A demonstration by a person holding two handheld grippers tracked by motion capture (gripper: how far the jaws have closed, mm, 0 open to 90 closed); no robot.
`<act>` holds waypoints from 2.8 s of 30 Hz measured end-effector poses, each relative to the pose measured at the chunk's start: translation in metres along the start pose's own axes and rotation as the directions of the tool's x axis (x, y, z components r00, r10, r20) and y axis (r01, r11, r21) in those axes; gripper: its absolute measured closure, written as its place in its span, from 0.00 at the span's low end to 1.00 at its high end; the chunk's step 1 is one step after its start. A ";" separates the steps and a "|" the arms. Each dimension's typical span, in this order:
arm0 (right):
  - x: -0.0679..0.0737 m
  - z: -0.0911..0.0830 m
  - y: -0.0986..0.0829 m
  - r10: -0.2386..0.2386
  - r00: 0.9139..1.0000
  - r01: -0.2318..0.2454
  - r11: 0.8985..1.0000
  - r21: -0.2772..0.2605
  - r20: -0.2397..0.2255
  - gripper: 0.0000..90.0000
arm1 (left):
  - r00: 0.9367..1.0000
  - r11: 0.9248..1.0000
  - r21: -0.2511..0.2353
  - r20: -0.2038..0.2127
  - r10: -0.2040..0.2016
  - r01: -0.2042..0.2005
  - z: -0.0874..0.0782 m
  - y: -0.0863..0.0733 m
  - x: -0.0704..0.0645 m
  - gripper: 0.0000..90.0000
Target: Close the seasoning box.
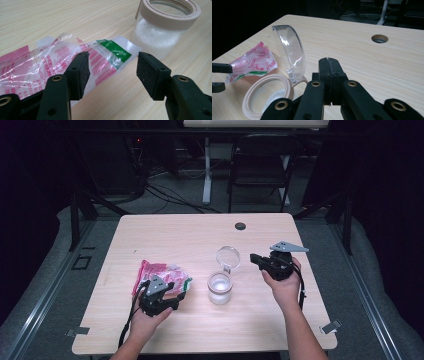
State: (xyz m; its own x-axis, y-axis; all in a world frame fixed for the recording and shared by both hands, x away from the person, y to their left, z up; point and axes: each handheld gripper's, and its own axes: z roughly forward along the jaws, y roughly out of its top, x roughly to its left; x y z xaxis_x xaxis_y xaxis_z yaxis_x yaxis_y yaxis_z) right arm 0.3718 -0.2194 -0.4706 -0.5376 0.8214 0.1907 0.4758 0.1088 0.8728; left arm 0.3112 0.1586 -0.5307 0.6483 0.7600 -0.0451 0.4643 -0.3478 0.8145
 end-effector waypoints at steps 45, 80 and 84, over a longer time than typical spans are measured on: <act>0.009 0.027 0.002 0.010 0.997 -0.008 1.000 0.025 -0.071 0.96 | 0.995 0.997 -0.031 0.065 0.078 -0.076 0.021 0.072 -0.031 1.00; 0.030 0.028 0.000 -0.046 0.991 0.052 0.998 0.046 -0.123 0.94 | 0.987 0.997 -0.030 0.137 0.081 -0.078 0.039 0.094 -0.049 1.00; 0.032 0.028 0.000 -0.053 0.990 0.060 0.997 0.051 -0.134 0.93 | 0.987 0.997 -0.028 0.141 0.081 -0.077 0.039 0.090 -0.049 1.00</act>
State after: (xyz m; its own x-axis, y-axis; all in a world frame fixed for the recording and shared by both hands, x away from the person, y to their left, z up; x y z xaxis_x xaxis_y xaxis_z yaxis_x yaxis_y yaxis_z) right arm 0.3741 -0.1773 -0.4766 -0.6503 0.7323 0.2023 0.4772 0.1865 0.8588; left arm 0.3445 0.0683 -0.4778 0.7620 0.6448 -0.0601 0.3957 -0.3901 0.8314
